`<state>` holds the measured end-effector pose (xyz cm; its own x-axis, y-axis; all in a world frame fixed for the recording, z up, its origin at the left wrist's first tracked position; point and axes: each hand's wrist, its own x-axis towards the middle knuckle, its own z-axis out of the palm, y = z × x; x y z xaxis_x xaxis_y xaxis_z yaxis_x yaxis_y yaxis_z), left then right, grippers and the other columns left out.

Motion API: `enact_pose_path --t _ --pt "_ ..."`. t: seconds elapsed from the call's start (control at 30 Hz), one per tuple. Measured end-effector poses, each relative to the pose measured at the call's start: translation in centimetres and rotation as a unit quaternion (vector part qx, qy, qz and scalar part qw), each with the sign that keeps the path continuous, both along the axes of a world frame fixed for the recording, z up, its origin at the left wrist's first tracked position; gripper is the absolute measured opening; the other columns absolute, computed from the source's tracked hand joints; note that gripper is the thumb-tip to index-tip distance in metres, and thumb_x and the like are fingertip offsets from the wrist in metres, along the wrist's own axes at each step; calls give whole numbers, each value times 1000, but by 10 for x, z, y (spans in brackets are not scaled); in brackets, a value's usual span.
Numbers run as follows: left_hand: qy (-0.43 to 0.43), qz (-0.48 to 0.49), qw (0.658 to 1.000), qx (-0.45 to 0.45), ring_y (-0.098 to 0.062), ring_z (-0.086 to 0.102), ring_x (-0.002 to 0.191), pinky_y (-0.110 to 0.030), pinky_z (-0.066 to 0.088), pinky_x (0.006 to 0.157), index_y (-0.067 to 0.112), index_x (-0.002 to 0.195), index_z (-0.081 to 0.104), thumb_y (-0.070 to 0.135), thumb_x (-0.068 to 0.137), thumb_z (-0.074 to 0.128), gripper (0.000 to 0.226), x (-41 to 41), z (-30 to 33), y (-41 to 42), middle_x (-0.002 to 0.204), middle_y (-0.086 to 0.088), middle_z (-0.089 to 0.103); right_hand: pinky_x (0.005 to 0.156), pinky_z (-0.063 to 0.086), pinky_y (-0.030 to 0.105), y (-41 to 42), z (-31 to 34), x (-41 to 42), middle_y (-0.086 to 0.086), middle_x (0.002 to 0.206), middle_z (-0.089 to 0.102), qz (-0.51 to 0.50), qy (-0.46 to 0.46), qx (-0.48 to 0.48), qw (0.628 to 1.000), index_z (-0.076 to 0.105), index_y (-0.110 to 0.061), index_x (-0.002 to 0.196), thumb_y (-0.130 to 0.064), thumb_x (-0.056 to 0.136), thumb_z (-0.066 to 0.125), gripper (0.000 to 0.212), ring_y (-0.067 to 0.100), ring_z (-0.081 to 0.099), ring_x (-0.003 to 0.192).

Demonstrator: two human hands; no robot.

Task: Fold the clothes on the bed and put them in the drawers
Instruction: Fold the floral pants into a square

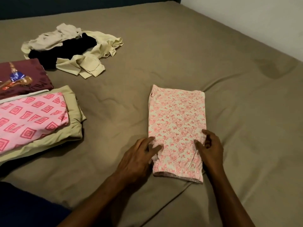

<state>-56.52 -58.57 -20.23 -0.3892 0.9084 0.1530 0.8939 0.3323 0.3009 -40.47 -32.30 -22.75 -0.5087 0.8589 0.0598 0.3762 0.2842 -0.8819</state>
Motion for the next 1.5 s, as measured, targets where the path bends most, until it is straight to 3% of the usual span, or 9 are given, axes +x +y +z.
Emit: enact_pose_path --t 0.13,0.23,0.53,0.67,0.8,0.93,1.07,1.23,1.5 --pt "30 -70 997 6 -29 18 155 -45 35 118 31 158 34 10 87 69 82 0 -14 17 169 -10 20 82 47 11 -32 5 27 -5 117 62 -5 1 51 999 66 -24 131 -9 93 73 42 -4 60 102" --pt "28 -93 995 16 -32 14 157 -49 25 122 30 162 26 6 83 59 88 -6 -10 28 170 -14 12 82 51 26 -33 4 47 0 112 63 -18 -37 158 987 72 -23 123 -7 100 62 30 8 63 99" --pt "14 -181 983 39 -25 57 132 -42 40 114 27 146 55 34 89 61 57 -18 -10 18 144 -7 60 118 33 52 -27 7 52 4 164 37 216 -96 224 945 72 -37 128 -43 88 76 41 29 32 151" --pt "17 -140 982 126 -33 69 88 -42 55 95 14 123 64 38 98 50 37 -5 4 -11 100 -9 74 119 25 44 -45 39 56 -9 154 51 249 -55 120 960 81 -35 108 -49 86 71 29 19 28 154" --pt "-142 -64 971 182 -28 60 64 -38 45 57 22 90 60 40 99 55 21 15 39 -42 71 -5 65 94 53 33 -66 78 67 5 111 78 320 32 -64 945 85 -17 97 -24 92 72 15 16 70 108" --pt "-373 -34 907 194 10 61 70 -21 42 61 28 78 63 21 102 64 25 27 77 -48 71 20 67 80 59 30 -80 98 61 17 99 78 268 63 -157 948 83 -8 96 -17 96 55 29 24 76 91" --pt "-551 75 799 228 0 70 82 -21 52 72 15 85 78 24 100 67 20 5 94 -8 85 14 77 74 59 25 -75 109 19 8 101 79 159 114 -205 959 78 -10 106 -14 104 54 24 17 76 91" --pt "-507 227 814 166 -16 74 94 -47 57 92 17 101 80 55 80 71 45 -39 38 16 99 2 79 73 56 35 -49 74 -17 13 96 79 11 10 -317 948 76 -4 101 -51 101 58 51 27 75 81" --pt "-459 203 854 135 -10 74 92 -39 59 86 18 108 78 32 85 81 27 -34 5 2 100 9 78 63 58 34 -45 53 -4 25 94 76 13 55 -346 937 69 6 86 -13 92 76 20 31 74 75"
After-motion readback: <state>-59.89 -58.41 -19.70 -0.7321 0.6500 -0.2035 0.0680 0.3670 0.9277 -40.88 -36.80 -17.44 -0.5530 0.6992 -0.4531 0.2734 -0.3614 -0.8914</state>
